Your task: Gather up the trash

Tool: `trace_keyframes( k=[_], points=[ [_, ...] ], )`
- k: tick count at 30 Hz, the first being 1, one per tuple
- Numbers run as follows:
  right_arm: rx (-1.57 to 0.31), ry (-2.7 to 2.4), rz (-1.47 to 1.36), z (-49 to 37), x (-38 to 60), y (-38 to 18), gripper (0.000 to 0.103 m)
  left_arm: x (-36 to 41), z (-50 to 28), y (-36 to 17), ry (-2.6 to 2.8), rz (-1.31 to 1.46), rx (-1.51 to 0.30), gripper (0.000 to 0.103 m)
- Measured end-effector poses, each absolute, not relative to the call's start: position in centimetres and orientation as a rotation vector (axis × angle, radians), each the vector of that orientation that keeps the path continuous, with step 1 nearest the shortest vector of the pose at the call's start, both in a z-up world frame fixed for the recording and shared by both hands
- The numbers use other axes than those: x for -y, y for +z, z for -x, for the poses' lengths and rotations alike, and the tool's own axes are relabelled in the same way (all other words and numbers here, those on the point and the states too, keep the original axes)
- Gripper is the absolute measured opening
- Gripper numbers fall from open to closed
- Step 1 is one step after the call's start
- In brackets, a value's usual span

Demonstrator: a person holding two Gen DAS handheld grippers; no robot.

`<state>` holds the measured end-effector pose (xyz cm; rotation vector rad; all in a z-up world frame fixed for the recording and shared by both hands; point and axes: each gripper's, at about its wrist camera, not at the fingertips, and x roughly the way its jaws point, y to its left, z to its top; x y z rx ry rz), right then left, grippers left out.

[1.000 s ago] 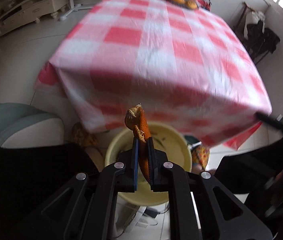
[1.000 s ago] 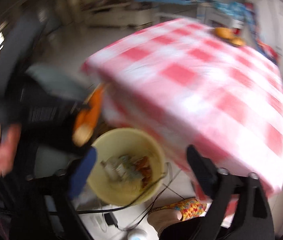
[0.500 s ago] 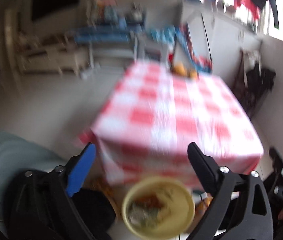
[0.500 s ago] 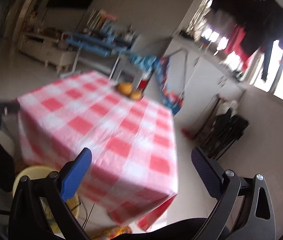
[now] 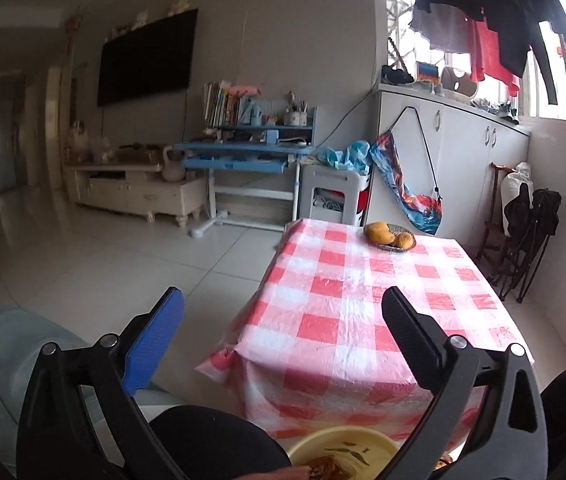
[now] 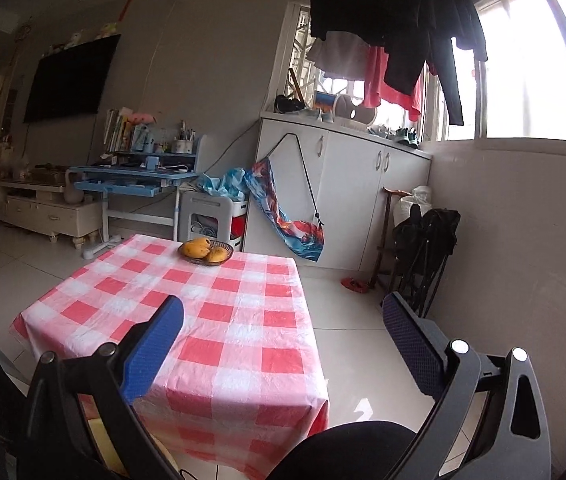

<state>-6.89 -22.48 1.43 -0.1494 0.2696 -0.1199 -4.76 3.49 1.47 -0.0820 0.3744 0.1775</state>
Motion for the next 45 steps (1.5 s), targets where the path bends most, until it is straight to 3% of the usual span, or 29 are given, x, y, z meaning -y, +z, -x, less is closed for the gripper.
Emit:
trace_keyframes(
  k=[45],
  points=[
    [-0.215,-0.043,0.258,7.8,19.2,1.1,0.095,-2.0,5.1,1.1,0.177,0.009,-0.335,0.096]
  ],
)
